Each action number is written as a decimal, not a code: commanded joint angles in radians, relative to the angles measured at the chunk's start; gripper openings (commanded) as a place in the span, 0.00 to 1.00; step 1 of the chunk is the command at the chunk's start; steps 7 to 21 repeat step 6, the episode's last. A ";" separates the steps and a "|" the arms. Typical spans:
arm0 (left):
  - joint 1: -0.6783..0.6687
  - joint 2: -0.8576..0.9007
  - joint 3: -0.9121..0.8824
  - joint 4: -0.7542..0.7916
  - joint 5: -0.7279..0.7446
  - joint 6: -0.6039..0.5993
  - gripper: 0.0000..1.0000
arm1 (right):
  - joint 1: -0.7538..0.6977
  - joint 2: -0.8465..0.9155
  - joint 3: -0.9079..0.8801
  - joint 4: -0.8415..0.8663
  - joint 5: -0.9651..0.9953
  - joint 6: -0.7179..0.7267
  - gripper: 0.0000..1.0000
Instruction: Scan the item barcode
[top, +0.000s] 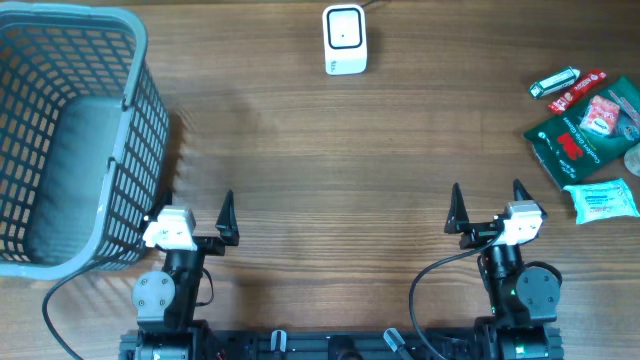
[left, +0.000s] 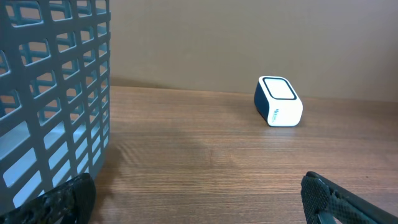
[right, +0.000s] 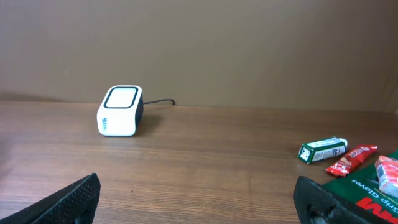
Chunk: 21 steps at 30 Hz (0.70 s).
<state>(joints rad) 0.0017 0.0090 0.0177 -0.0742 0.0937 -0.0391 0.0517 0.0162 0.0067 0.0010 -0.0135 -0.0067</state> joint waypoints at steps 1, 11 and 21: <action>-0.005 -0.004 -0.012 0.003 -0.017 0.005 1.00 | 0.003 -0.011 -0.001 0.006 0.014 -0.019 1.00; -0.005 -0.004 -0.012 0.003 -0.017 0.005 1.00 | 0.003 -0.011 -0.002 0.006 0.014 -0.019 1.00; -0.005 -0.004 -0.012 0.003 -0.017 0.005 1.00 | 0.003 -0.011 -0.002 0.006 0.014 -0.019 1.00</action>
